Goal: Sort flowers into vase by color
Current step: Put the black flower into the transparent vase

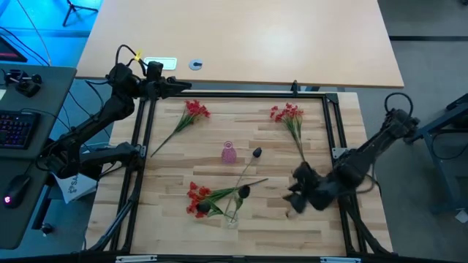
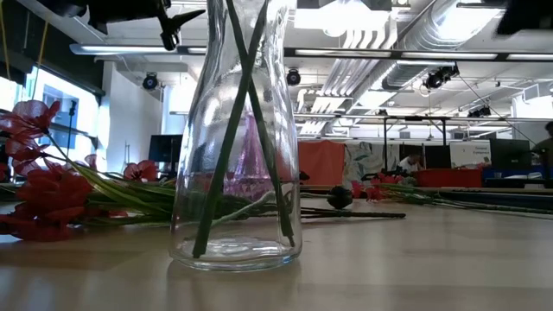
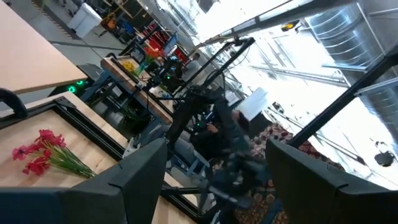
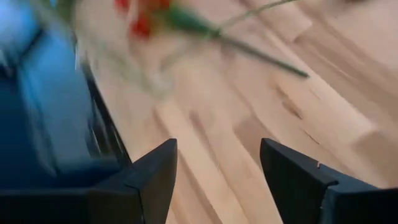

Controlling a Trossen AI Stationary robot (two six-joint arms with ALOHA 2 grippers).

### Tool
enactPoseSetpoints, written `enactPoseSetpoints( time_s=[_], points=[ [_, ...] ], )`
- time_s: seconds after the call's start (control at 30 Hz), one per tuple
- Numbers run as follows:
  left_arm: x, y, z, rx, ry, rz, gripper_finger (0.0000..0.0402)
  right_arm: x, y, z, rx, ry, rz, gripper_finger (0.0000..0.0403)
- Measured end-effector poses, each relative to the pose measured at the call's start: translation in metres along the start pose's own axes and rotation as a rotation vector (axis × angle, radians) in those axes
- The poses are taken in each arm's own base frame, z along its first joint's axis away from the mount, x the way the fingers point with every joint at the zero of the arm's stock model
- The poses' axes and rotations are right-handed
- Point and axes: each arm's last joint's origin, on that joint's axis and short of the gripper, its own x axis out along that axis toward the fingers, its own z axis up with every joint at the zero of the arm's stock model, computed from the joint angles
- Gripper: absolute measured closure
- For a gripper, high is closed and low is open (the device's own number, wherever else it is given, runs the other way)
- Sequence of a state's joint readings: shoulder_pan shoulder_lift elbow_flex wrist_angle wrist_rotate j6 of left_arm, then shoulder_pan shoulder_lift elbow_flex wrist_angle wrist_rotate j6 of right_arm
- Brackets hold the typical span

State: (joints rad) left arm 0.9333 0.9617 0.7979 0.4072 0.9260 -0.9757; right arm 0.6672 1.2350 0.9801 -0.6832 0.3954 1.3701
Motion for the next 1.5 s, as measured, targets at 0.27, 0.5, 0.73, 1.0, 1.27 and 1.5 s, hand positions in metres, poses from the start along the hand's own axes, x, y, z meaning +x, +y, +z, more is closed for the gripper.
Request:
enactPoseSetpoints(
  time_s=[0.27, 0.5, 0.73, 1.0, 1.27, 1.5],
  points=[
    [0.0, 0.001, 0.002, 0.027, -0.063, 0.044, 0.0142, 0.076, -0.07, 0.039, 0.676, -0.143, 0.084, 0.0199],
    [0.0, 0.001, 0.002, 0.039, -0.061, 0.043, 0.0142, 0.103, -0.093, 0.088, 0.853, -0.235, 0.069, 0.0199],
    [0.0, 0.0, 0.0, 0.066, -0.007, 0.006, 0.0142, 0.144, -0.086, 0.113, 0.901, -0.165, 0.003, 0.0199],
    [-0.001, -0.002, -0.002, 0.123, 0.1, -0.076, 0.0142, 0.182, -0.09, 0.109, 1.073, -0.093, -0.088, 0.0199],
    [-0.008, 0.001, 0.001, 0.155, 0.126, -0.086, 0.0142, 0.197, -0.094, 0.117, 1.162, -0.122, -0.131, 0.021],
    [-0.014, 0.004, 0.005, 0.16, 0.103, -0.058, 0.0142, 0.196, -0.097, 0.118, 1.091, -0.115, -0.222, 0.0318]
  ],
)
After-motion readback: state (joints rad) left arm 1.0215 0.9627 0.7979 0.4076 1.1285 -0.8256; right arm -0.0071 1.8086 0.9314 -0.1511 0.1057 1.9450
